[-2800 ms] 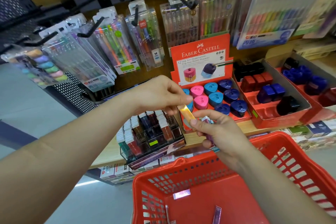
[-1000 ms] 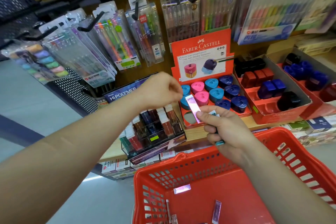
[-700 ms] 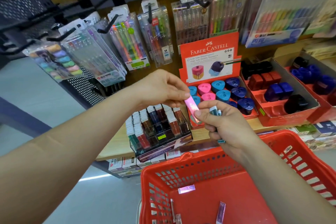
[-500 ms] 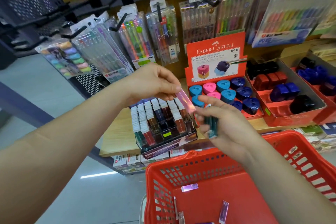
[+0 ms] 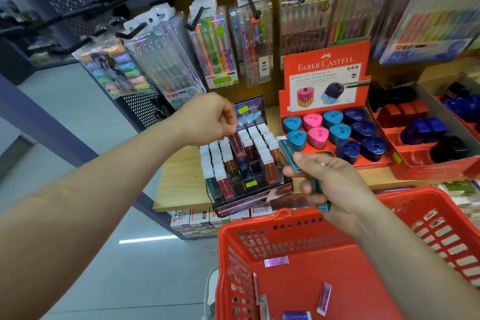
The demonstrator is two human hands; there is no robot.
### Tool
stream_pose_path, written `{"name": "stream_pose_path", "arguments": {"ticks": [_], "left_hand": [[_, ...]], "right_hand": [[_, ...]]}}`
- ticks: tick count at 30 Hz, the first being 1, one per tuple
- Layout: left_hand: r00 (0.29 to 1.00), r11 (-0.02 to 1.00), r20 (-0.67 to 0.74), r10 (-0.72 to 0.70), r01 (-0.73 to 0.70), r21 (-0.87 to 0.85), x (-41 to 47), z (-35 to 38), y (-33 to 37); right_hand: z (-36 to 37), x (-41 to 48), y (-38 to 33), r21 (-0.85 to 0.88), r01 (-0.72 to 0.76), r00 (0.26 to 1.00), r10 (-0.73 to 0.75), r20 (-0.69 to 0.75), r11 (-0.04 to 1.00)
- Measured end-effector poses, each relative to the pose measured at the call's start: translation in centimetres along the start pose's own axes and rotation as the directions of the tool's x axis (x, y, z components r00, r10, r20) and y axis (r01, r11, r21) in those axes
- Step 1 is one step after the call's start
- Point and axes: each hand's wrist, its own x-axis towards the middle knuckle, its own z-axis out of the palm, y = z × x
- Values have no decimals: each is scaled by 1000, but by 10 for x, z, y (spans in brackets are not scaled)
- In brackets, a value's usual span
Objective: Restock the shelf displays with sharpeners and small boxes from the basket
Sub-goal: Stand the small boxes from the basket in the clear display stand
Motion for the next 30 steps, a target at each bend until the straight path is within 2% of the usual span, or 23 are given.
{"name": "stream_pose_path", "arguments": {"ticks": [4,8,12,17,24,27,30], "left_hand": [[999,1000,-37,2,-1,2,4,14,-3],[997,1000,-74,-3,3,12,8,25,-6],[995,999,-98,10,-6,43,13,34,-6],[994,975,-62,90,-75,209,17,45,2],[988,885,-18,156,-132,447,19,65,2],[985,885,-17,172,-147,442,20,70,-3],[996,937,-15,92,-82,341,21,63,-1]], "right_hand": [[-5,4,3,21,-2,999,3,-40,1000],[-9,8,3,73,-27,999,29,-22,997],[-11,10,5,55,-41,999,41,-5,998],[-14,11,6,71,-40,999,40,-1,997],[-15,13,6,64,-43,999,44,-3,997],[-14,12,5,68,-48,999,48,2,997],[-13,11,4,67,-44,999,44,2,997]]}}
